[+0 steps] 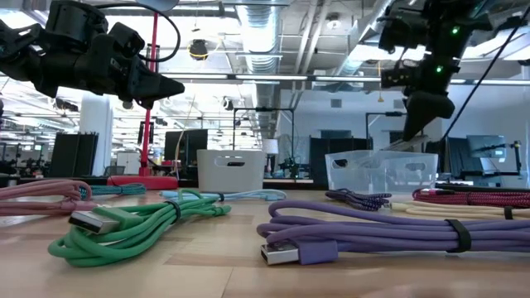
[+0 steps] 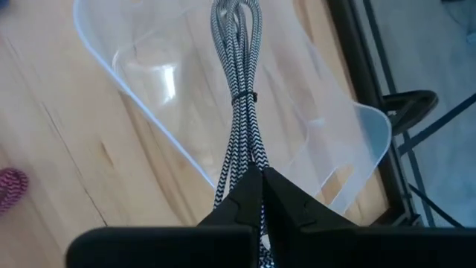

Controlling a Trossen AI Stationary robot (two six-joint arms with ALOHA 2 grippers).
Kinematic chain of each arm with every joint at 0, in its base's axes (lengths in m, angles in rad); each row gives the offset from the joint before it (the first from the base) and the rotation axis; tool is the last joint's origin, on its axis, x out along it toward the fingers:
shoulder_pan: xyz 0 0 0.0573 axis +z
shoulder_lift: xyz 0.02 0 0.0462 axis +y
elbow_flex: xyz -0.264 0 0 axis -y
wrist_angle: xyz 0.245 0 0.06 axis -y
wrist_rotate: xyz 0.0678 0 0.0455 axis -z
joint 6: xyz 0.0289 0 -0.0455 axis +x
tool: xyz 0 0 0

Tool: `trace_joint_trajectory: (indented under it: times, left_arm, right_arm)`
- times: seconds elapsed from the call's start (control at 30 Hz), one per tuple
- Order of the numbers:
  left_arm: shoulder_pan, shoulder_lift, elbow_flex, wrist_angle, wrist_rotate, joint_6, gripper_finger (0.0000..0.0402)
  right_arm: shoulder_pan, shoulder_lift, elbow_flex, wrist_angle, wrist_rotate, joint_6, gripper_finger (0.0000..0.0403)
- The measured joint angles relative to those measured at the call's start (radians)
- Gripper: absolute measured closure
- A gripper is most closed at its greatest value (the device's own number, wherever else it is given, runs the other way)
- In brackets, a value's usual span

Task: Pick & Place USB Port
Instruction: Put the gray charger cable into the transparent bin, then adjust the transparent bin

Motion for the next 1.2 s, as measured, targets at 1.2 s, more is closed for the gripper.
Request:
trace_joint_trajectory:
  times: [1.2]
  left_arm:
    - [0.0, 0.0, 0.0, 0.0, 0.0, 0.0, 0.0362]
  right_arm:
    - [0.084, 0.06, 0.097, -0.277, -0.233, 0.23, 0.0396]
